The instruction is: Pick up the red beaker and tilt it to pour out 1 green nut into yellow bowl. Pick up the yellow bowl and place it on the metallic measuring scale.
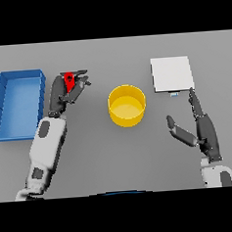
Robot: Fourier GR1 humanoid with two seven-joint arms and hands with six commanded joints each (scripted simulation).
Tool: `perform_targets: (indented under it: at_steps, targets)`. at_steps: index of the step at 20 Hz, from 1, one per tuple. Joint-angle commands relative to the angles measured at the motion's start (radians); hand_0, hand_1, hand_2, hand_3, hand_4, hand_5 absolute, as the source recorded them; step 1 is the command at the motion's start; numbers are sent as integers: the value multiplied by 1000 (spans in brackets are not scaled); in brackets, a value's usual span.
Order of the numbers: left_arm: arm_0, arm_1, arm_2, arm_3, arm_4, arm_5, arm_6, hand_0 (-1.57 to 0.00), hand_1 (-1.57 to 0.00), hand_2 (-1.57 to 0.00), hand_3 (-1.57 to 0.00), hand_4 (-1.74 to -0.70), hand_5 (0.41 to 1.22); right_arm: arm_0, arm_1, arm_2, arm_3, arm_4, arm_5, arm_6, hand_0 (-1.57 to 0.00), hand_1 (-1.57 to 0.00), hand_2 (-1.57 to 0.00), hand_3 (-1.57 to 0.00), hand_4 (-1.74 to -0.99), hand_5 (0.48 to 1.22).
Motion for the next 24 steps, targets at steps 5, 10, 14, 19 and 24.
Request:
perform_targets:
  at_steps: [5,10,14,19,24]
  targets:
    - [-25,72,-129,-110,-107,-15,134,-1561,-1561,-1561,-1558,-1728,1121,-8,9,14,16,22,-7,-17,1,1,1,1,-1257,663]
    - [-54,127,-247,-142,-204,-53,244,-1564,-1565,-1565,-1562,-1733,1112,-5,10,18,20,44,-19,6,1,1,1,1,-1256,678]
    - [-85,155,-331,-158,-285,-52,344,-1567,-1567,-1567,-1565,-1736,1117,-4,6,18,-7,35,-11,15,1,1,1,1,-1255,681]
    - [-172,225,-510,-142,-490,-91,445,-1570,-1570,-1570,-1569,-1739,1127,-4,12,21,-6,25,-2,25,1,1,1,1,-1256,690]
    - [-279,258,-643,-85,-621,-156,468,-1571,-1571,-1571,-1570,-1740,1190,2,12,27,-11,27,4,16,1,1,1,1,-1274,704]
